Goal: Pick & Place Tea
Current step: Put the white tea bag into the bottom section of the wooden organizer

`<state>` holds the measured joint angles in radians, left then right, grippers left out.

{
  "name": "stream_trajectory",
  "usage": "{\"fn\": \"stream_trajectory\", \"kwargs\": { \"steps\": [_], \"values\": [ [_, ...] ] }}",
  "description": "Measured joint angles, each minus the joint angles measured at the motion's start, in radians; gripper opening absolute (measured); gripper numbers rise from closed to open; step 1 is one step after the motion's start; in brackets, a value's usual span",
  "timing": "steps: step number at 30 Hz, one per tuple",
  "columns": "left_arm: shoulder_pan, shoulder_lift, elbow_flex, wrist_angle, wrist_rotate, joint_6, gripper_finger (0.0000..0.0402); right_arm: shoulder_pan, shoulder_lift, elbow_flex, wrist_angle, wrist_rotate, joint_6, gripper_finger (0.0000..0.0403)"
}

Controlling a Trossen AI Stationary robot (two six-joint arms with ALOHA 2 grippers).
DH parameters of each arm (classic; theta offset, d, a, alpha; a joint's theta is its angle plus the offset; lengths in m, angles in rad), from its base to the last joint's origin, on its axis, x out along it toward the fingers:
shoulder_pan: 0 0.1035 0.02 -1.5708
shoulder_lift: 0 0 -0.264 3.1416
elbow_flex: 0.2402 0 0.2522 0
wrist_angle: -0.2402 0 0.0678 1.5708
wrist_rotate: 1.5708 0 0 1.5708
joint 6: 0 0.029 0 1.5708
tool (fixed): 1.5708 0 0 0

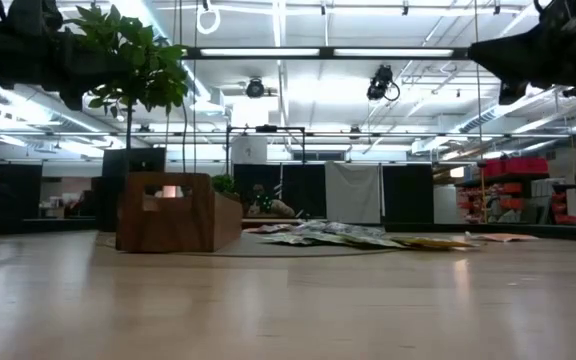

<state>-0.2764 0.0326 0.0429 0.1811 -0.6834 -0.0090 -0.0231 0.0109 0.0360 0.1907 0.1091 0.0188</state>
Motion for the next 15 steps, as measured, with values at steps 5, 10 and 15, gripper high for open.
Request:
{"fn": "stream_trajectory", "kwargs": {
  "steps": [5,10,15],
  "values": [
    [0.0,0.005,0.039,0.0,0.0,0.02,0.0012,0.0,0.001,0.016,-0.009,0.052,-0.001,0.0075],
    [0.0,0.048,0.142,-0.038,-0.003,0.053,0.0012,0.0,0.023,0.116,-0.04,0.107,-0.015,0.0104],
    [0.0,0.153,0.238,-0.159,-0.021,0.003,0.0012,0.0,0.103,0.254,-0.235,0.211,0.002,0.0123]
  ]
}}
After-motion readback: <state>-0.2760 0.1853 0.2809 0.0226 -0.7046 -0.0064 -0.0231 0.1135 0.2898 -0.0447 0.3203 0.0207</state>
